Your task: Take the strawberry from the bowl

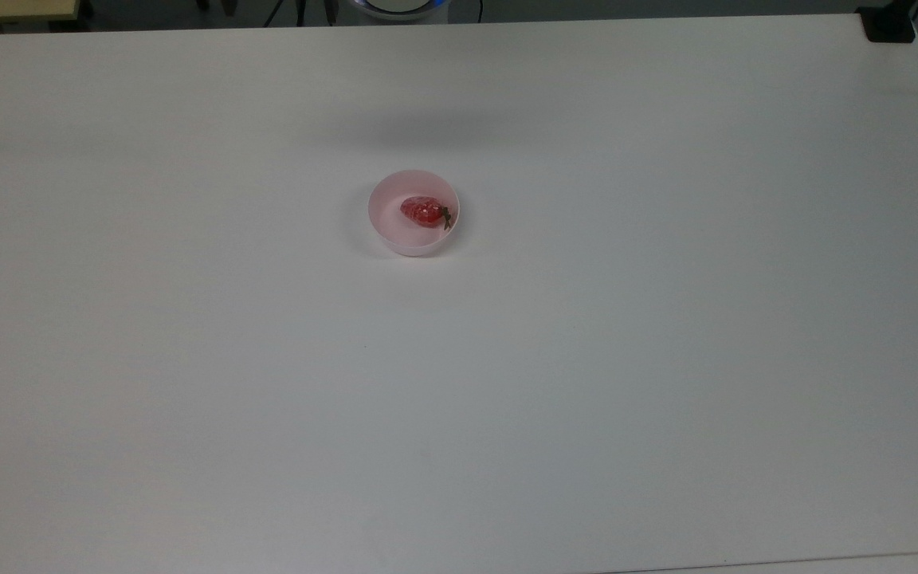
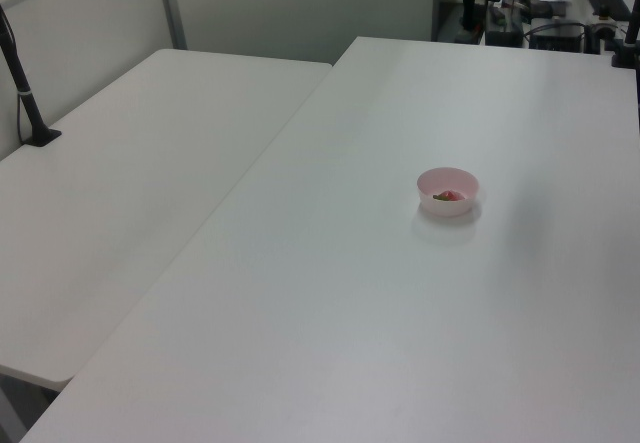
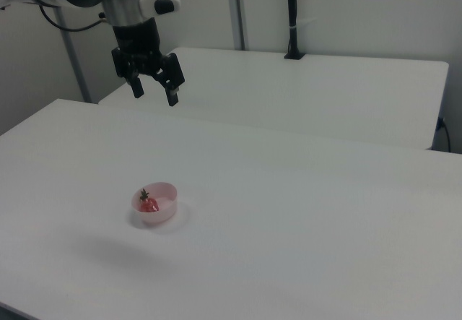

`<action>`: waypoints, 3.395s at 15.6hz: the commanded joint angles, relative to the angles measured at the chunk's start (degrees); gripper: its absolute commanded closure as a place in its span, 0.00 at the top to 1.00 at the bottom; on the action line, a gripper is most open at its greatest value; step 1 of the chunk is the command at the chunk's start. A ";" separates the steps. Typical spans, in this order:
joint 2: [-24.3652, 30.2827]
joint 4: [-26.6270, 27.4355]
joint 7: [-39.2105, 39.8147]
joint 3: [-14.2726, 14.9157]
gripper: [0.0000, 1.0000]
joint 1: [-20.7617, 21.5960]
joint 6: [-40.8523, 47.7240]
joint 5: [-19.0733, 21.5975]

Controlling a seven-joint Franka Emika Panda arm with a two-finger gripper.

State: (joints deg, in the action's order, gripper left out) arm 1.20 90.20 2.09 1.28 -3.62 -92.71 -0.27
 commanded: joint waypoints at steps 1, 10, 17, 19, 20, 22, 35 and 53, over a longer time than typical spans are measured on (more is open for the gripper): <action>0.30 0.59 0.90 1.01 1.00 1.16 -0.64 0.88; 0.30 0.67 1.07 1.01 1.00 1.16 -0.55 0.88; 0.03 3.65 17.92 0.74 1.00 0.81 -0.37 -0.09; -1.10 5.33 27.41 0.74 1.00 0.81 -0.90 -0.61; -2.24 5.33 31.01 0.74 1.00 0.98 -0.98 -1.05; -4.35 6.91 35.43 0.22 1.00 1.51 -1.33 -2.54; -16.57 12.19 24.65 -8.48 0.71 5.38 -14.69 -4.74; -22.12 15.53 19.36 -8.84 0.47 5.46 -22.17 -7.82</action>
State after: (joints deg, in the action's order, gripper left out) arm -21.92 104.58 23.26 -7.47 1.53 -113.54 -6.97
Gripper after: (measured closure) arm 0.392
